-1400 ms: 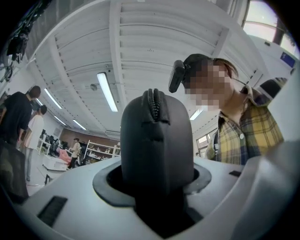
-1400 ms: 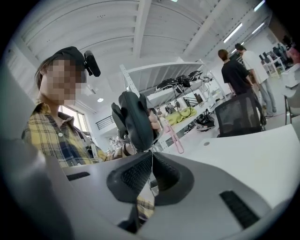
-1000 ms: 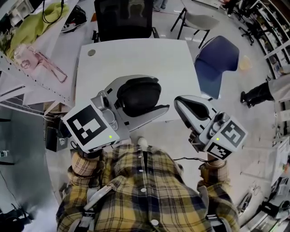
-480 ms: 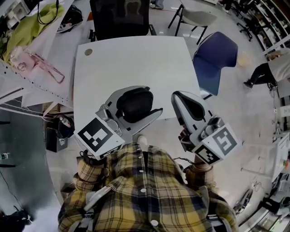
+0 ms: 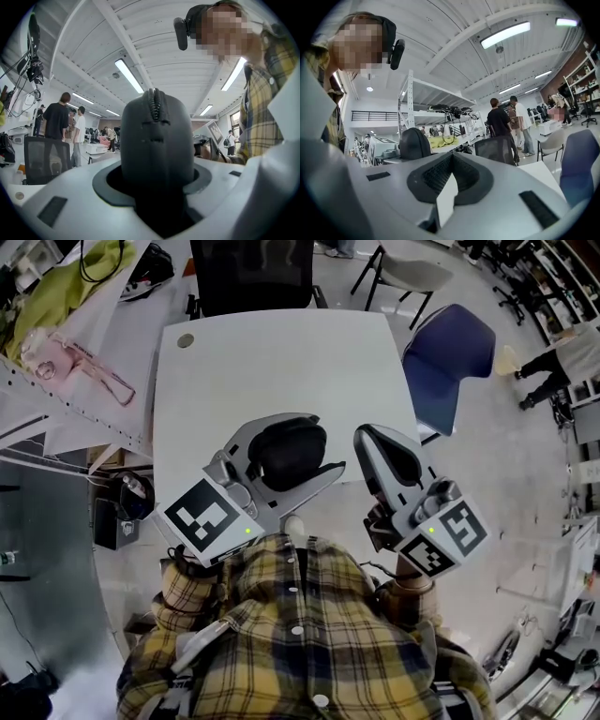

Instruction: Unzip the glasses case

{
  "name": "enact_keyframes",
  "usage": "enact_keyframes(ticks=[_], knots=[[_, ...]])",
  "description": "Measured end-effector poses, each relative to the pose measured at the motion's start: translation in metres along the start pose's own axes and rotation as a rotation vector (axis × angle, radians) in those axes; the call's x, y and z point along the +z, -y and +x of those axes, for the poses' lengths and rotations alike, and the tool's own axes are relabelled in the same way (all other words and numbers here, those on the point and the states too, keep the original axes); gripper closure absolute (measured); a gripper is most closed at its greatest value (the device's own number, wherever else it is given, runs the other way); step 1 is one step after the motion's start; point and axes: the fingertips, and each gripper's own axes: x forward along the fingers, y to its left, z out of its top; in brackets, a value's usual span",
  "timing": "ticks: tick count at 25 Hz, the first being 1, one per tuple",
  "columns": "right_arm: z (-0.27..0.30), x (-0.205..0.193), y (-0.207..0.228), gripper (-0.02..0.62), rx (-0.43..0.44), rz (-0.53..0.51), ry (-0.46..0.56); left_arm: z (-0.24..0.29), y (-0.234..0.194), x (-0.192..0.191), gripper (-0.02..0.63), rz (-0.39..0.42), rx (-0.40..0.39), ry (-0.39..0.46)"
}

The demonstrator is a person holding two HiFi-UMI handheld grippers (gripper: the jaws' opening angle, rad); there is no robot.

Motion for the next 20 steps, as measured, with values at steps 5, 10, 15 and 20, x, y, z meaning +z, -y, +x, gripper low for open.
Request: enact_keyframes(ticks=[5,10,15,20], knots=[[0.0026,0.0015,-0.0012,0.597,0.007,0.004,0.007,-0.0004,-0.0013,-0.0002,0.359,0.010,0.005,-0.010],[0.0037,0.0034,-0.0021,0.597,0.010,-0.003,0.011,0.0005,-0.0012,0.0045,0.359,-0.001,0.012,-0.001],[0.0051,0.0022,-0.0029,0.597,0.024,0.012,0.013,0.0030,0.0001,0.0024,0.360,-0.003,0.004,-0.006],[0.0054,-0.0014,-0.0044,0.597,0.031,0.016,0.005,0.0043,0.0010,0.0012,0.360,-0.005,-0.001,-0.004]])
